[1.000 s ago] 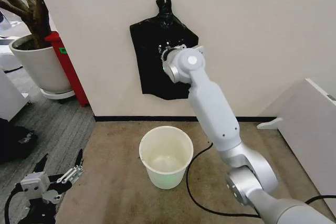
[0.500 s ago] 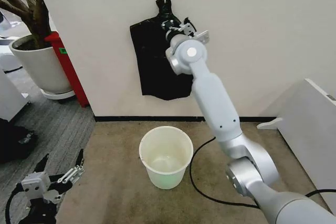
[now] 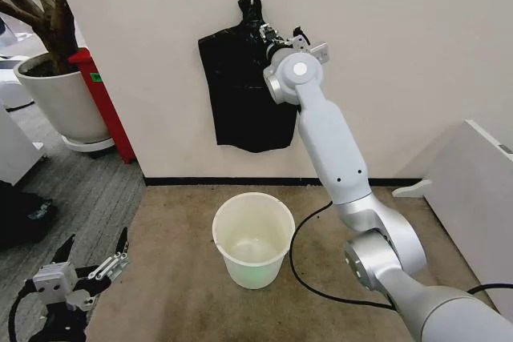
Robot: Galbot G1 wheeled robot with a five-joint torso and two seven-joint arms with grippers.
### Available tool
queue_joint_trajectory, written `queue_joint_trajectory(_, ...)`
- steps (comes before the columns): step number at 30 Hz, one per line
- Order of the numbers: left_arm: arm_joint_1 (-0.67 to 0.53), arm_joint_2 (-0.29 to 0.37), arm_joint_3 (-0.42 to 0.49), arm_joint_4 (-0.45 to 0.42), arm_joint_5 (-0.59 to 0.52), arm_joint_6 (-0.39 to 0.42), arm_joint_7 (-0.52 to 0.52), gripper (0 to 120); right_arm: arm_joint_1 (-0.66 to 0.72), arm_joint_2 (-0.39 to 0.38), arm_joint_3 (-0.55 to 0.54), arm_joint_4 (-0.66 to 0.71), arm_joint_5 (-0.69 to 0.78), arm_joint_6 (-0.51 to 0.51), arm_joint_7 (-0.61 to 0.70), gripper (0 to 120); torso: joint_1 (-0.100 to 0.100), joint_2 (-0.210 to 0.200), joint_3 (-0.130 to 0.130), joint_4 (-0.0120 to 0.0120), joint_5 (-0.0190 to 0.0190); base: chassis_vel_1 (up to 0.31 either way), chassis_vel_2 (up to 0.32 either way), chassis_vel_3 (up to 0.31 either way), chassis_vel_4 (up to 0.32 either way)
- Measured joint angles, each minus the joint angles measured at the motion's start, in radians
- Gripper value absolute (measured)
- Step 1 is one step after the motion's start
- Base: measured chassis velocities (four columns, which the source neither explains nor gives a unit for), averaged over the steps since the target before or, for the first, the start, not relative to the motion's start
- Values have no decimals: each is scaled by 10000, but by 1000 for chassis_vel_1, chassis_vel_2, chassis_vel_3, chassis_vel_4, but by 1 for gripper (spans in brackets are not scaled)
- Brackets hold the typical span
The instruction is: Place the garbage bag over the trash bin.
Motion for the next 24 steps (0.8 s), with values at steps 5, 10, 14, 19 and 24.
queue_joint_trajectory(5, 0, 1, 5, 0, 5, 0, 4, 100, 75, 0, -36, -222, -108, -18, -225, 99, 0, 0, 0, -1, 0, 0, 0, 0, 0)
queue_joint_trajectory(10, 0, 3, 8, 0, 9, -1, 8, 100, 176, 0, -126, -194, -76, -18, -167, 100, 0, 0, 0, -1, 0, 0, 0, 0, 0)
queue_joint_trajectory(14, -1, 4, 11, 0, 11, -1, 11, 100, 285, 0, -156, -224, -62, -12, -132, 100, 0, 0, 0, 0, 0, 0, 0, 0, 0)
queue_joint_trajectory(19, -2, 5, 16, 0, 16, -2, 16, 100, 518, 0, -117, -574, -65, -5, -150, 100, 0, 0, 0, -1, 0, 0, 0, 0, 0)
queue_joint_trajectory(24, -3, 5, 18, 0, 19, -3, 18, 100, 570, 0, -180, -651, 1, 1, -146, 100, 0, 0, 0, 0, 0, 0, 0, 0, 0)
